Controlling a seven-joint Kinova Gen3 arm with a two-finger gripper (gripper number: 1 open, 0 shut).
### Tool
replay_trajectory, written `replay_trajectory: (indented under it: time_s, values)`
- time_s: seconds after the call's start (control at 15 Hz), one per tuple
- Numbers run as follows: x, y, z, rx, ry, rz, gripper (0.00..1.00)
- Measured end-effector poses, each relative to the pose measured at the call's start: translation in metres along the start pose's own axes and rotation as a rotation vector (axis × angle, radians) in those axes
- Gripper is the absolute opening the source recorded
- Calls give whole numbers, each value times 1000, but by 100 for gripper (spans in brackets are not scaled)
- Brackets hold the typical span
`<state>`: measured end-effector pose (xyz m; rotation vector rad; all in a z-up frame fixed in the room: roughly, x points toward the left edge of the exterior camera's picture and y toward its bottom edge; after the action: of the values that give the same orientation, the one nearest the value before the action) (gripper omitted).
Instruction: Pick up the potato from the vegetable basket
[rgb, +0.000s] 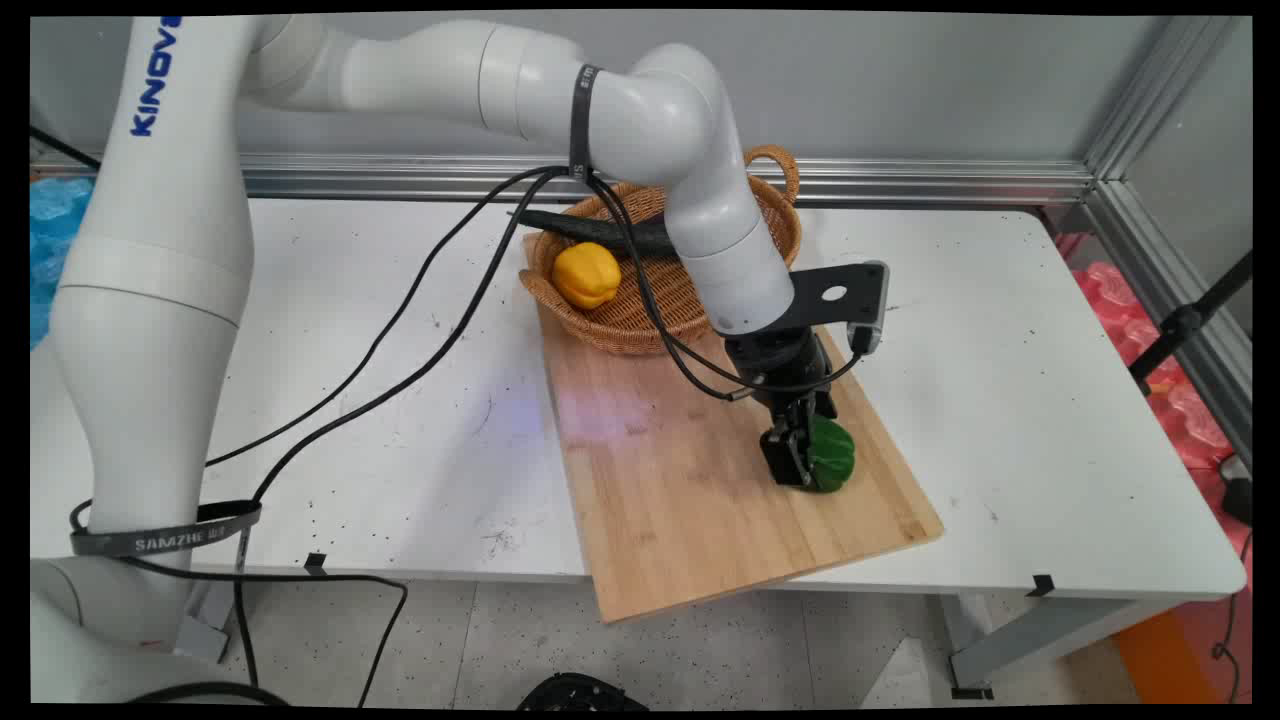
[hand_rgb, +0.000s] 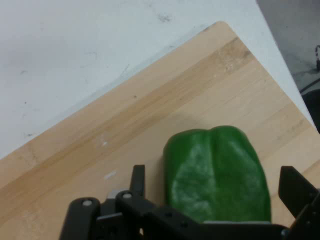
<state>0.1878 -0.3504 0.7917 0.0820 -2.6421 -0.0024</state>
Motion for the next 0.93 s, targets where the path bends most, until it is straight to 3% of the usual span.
replay_trajectory:
  time_s: [0.33,0.93]
  values:
    - [-1,1,-18,26,5,-3,100]
    - [-10,24,-87,77,39,-120,100]
